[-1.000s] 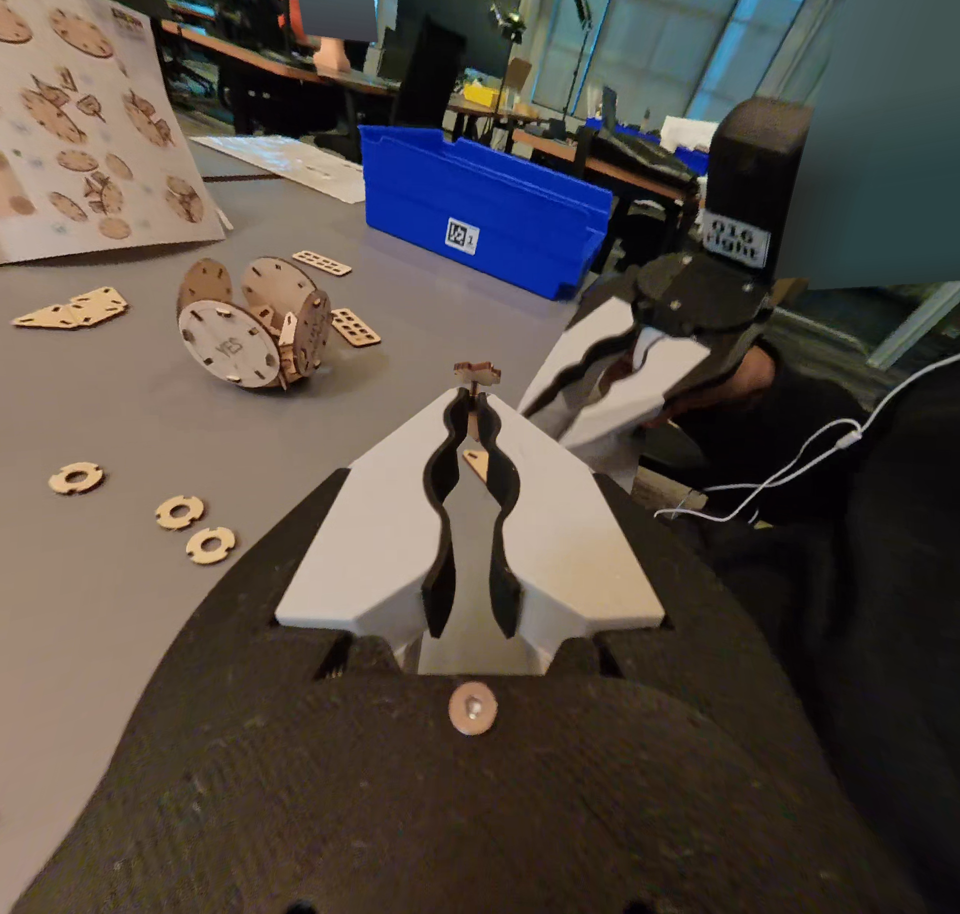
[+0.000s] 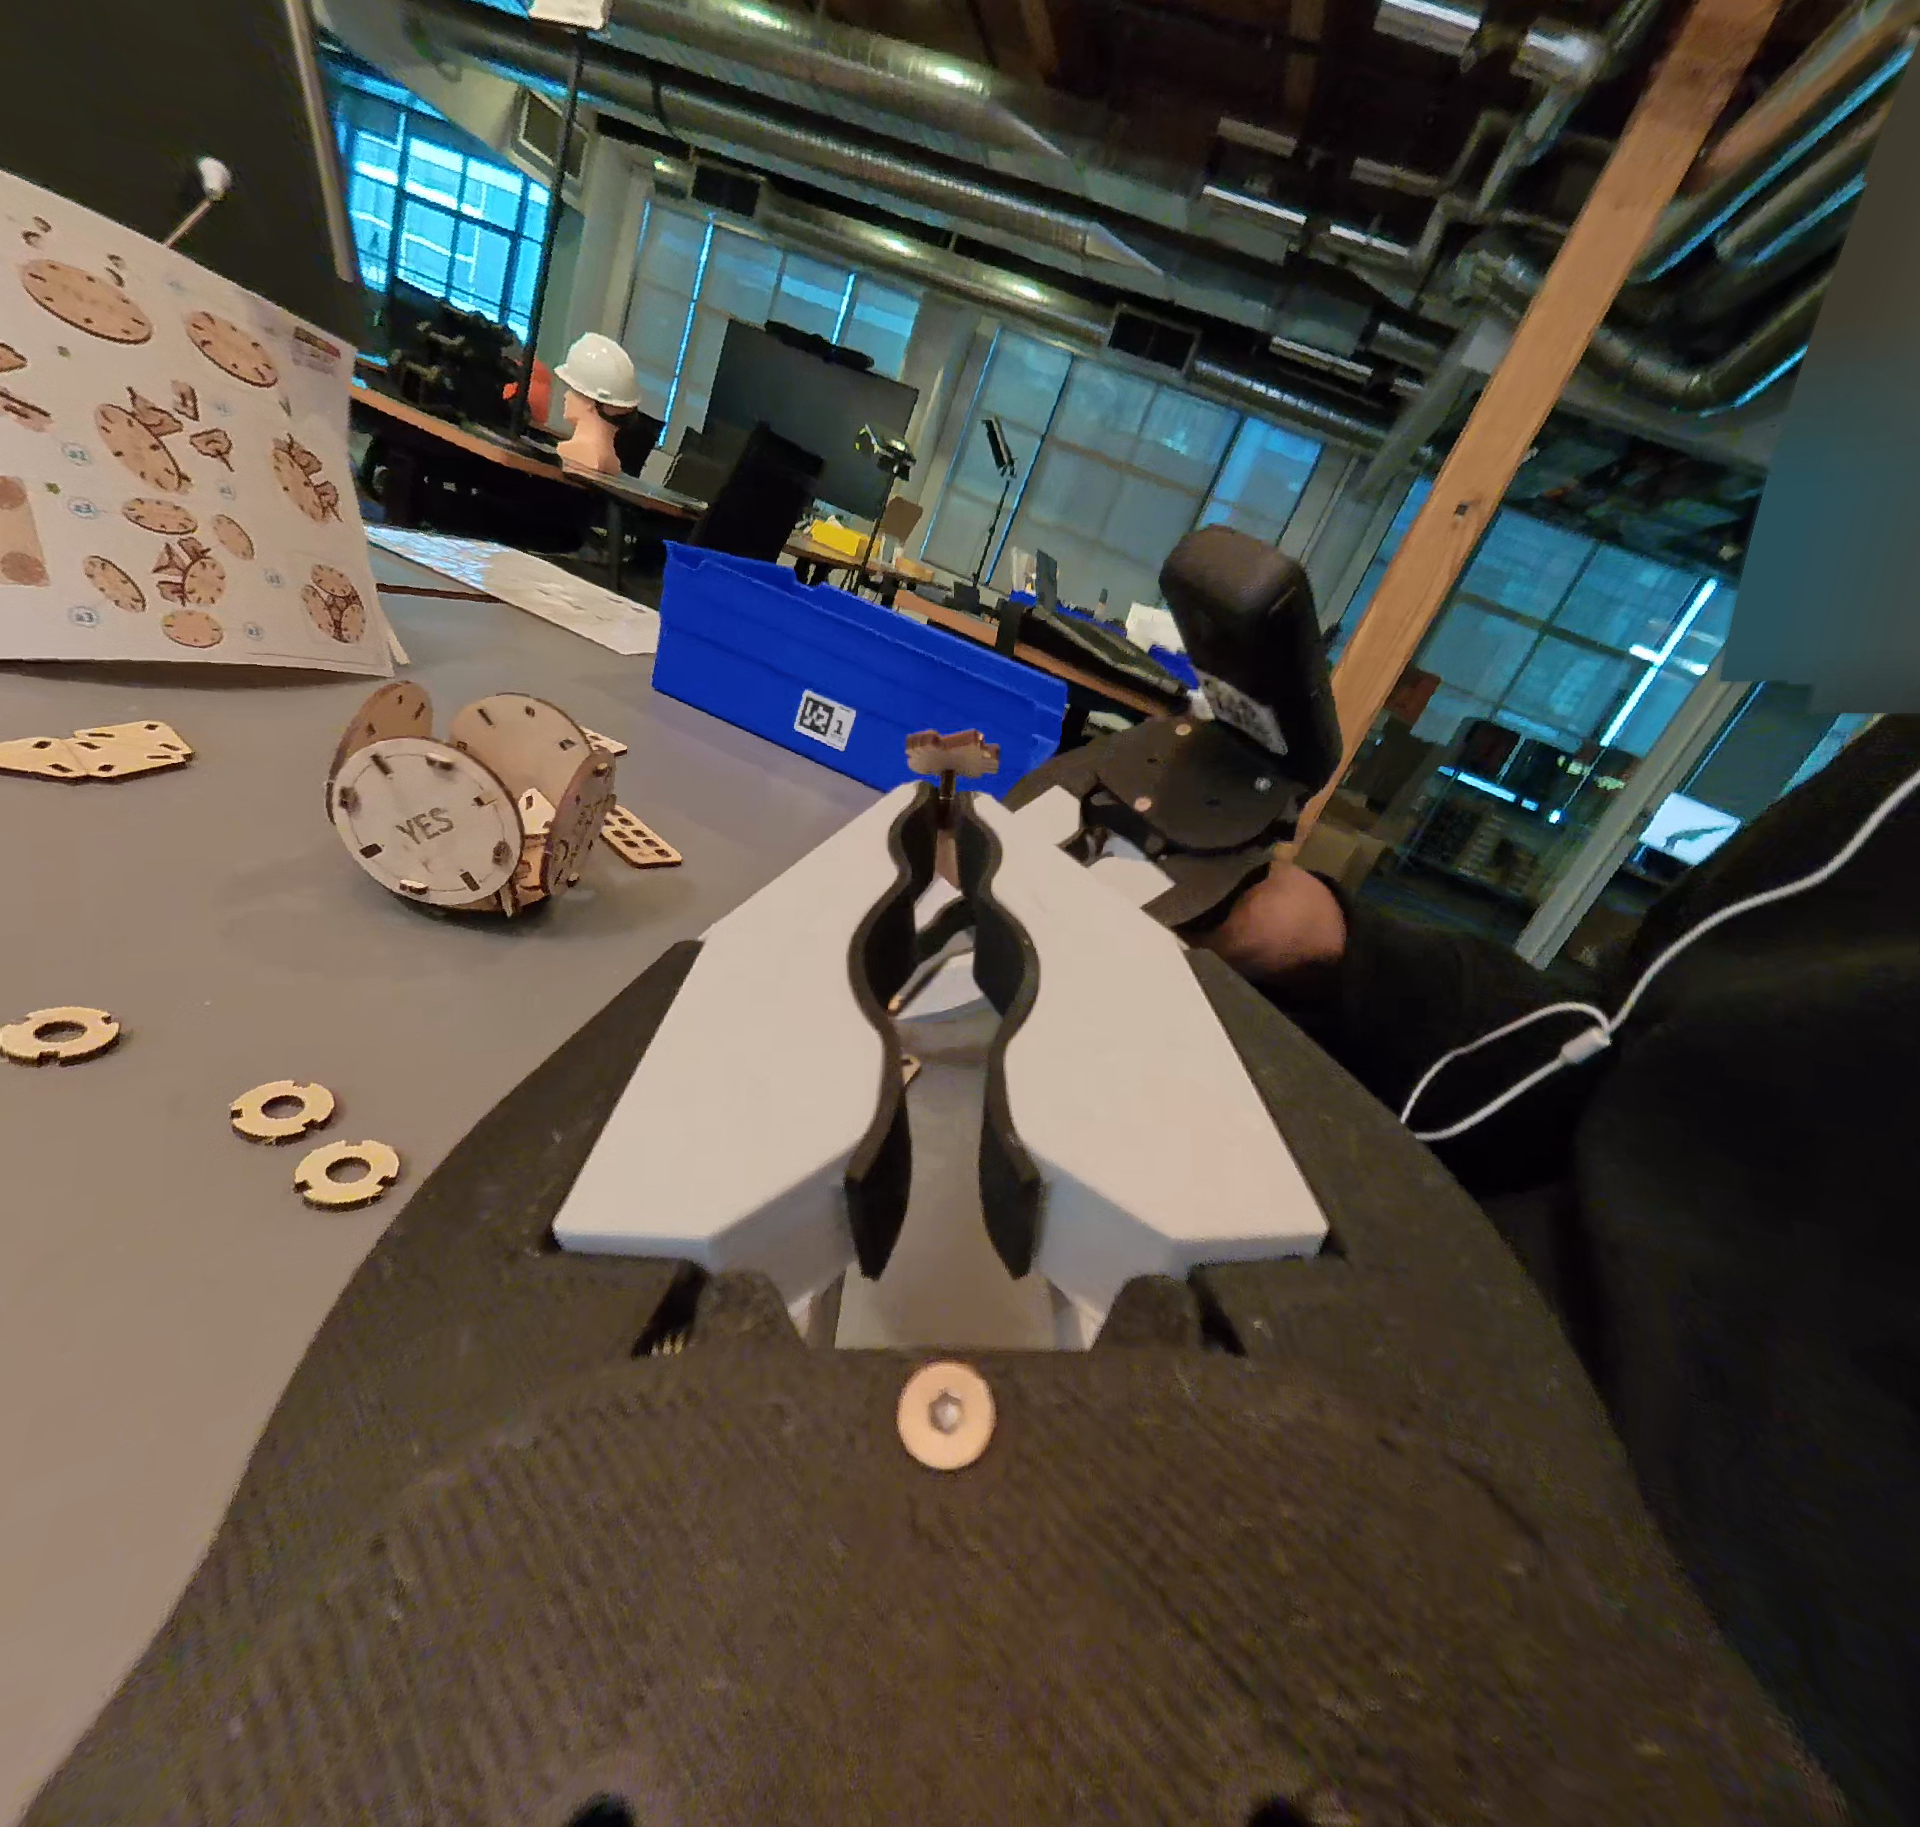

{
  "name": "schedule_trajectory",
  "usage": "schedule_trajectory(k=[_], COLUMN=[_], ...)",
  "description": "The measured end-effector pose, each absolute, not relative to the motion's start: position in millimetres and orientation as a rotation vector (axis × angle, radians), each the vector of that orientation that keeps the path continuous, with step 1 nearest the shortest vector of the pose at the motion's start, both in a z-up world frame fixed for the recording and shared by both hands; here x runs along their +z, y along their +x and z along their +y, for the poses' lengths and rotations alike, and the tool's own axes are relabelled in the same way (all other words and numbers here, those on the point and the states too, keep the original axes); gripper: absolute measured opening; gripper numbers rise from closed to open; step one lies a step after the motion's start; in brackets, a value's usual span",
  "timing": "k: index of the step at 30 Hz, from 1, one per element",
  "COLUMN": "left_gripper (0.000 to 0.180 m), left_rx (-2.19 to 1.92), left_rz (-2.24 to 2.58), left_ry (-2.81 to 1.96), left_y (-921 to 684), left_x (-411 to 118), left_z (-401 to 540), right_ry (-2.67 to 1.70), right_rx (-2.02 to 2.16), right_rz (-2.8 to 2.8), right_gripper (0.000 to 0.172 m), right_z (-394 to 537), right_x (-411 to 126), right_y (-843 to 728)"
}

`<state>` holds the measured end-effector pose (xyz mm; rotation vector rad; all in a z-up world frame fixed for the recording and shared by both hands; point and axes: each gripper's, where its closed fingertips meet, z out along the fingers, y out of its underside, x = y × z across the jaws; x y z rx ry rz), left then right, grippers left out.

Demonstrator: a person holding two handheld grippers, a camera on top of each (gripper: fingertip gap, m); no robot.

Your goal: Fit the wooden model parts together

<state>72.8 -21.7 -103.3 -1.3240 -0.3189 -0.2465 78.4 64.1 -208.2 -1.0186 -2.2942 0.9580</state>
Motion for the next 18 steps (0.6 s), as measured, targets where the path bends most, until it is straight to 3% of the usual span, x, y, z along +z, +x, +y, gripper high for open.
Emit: schedule_trajectory(k=[8,10,13,18], left_gripper=[0.0,0.0,0.0,0.0], left_rx=[-0.275,-0.272,-0.274,-0.288], left_rz=[-0.373,-0.369,-0.37,-0.379], left_ry=[-1.273,-1.282,-1.281,-1.264], left_y=[64,65,64,63], left_x=[-102,-102,-102,-102], left_z=[-28,-27,-27,-29], right_ry=[-1.128,-1.142,-1.108,-0.91], right_rx=[0.892,0.908,0.873,0.773], right_rz=[-2.292,-2.299,-2.304,-2.355], right_gripper=[0.014,0.028,0.033,0.028], right_z=[100,102,106,100], right_x=[-219,-218,-217,-214], right_y=[78,79,81,86])
